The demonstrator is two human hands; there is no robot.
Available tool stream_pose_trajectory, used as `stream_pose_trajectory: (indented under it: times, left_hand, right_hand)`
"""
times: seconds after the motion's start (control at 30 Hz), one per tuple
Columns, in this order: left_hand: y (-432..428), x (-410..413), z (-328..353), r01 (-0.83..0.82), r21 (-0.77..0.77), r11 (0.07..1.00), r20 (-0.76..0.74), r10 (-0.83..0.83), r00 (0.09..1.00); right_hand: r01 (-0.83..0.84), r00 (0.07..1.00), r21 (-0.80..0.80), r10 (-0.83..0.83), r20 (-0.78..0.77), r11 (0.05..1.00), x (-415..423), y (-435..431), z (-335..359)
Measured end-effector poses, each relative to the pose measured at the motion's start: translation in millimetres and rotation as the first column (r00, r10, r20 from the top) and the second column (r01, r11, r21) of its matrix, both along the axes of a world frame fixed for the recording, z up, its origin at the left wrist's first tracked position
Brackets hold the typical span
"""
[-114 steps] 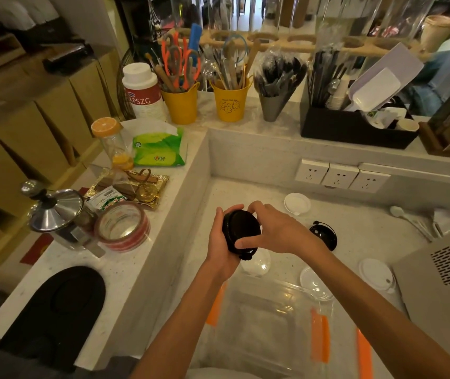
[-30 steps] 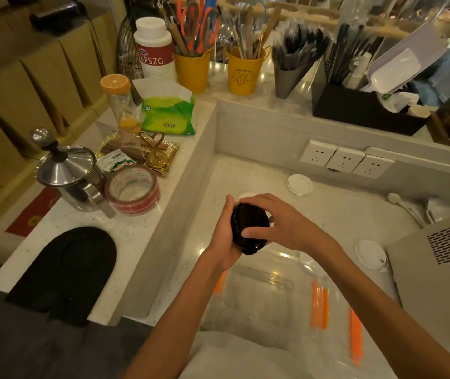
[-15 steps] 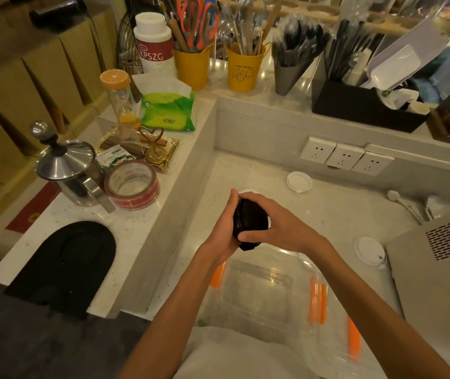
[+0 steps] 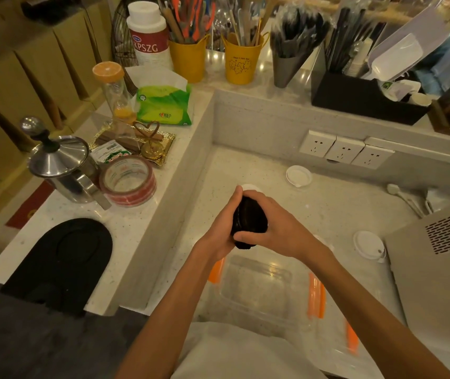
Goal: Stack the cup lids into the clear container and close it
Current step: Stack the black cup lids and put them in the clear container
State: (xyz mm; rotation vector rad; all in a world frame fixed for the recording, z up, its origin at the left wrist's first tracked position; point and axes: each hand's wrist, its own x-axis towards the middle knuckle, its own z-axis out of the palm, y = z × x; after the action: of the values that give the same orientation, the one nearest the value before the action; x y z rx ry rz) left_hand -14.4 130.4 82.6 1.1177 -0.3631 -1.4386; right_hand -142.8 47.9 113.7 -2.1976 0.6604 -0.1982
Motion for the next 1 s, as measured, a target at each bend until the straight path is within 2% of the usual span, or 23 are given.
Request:
stream_pose_trajectory:
  times: [0.1,0.2,0.27,0.33,0.4,0.47,0.5,0.53,0.57,0.6,0.7,0.77,0.9,1.0]
  left_hand:
    - [0,-4,-3,0.02,0.039,0.999,0.003,-0.02,1.0]
    - [0,-11,-2,0.078,0.113,0.991,0.057,-0.084,0.995]
    - [0,-7,2,0.13,0.143,0.981,0.183,-0.155,0.971]
    - [0,-4,6,0.216,0.164,0.963,0.338,-0.261,0.904]
    - [0,-6,3,0.212,0.222,0.952,0.579,-0.304,0.756]
    - [3,-8,-15,0.008,0.232,0.973,0.84,-0.205,0.502]
    - [7,-9,-25,-0.094,0.198,0.976,0.92,-0.152,0.361]
    - [12,-9,-37,-0.137,0.18,0.974,0.957,-0.141,0.255]
    - [16,-10,-50,-0.126,0.189,0.974,0.966,-0.162,0.203]
    - [19,-10,-62,-0.081,0.207,0.975,0.959,-0.186,0.215]
    - [29,-13,-87,0.056,0.229,0.972,0.86,-0.229,0.455]
    - [33,-14,-93,0.055,0.209,0.976,0.806,-0.204,0.555]
    - [34,-13,-97,0.03,0.167,0.985,0.796,-0.153,0.586]
    - [34,-14,-98,0.021,0.168,0.986,0.791,-0.148,0.594]
  right_hand:
    - [0.03,0.998,0.04,-0.027,-0.051,0.999,0,2,-9]
    - [0.001,0.999,0.187,0.007,-0.041,0.982,-4,-1,-16]
    - [-0.002,0.999,0.305,-0.014,0.049,0.952,-9,-1,-20]
    - [0.015,0.994,0.424,-0.061,0.094,0.906,-20,0,-23]
    - [0.064,0.988,0.524,-0.129,0.088,0.849,-35,1,-30]
    - [0.122,0.988,0.59,-0.153,0.003,0.798,-50,7,-41]
    - [0.151,0.988,0.574,-0.131,-0.076,0.805,-55,12,-49]
    - [0.179,0.979,0.509,-0.1,-0.178,0.842,-59,20,-58]
    - [0.195,0.955,0.42,-0.075,-0.286,0.886,-60,27,-68]
    - [0.195,0.923,0.34,-0.055,-0.38,0.92,-60,35,-78]
    - [0.153,0.816,0.15,-0.039,-0.577,0.977,-46,49,-102]
    - [0.11,0.747,0.015,-0.073,-0.661,0.994,-31,51,-114]
    - [0.056,0.65,-0.165,-0.162,-0.743,0.985,-7,65,-137]
    - [0.126,0.643,-0.175,-0.214,-0.735,0.977,-2,76,-151]
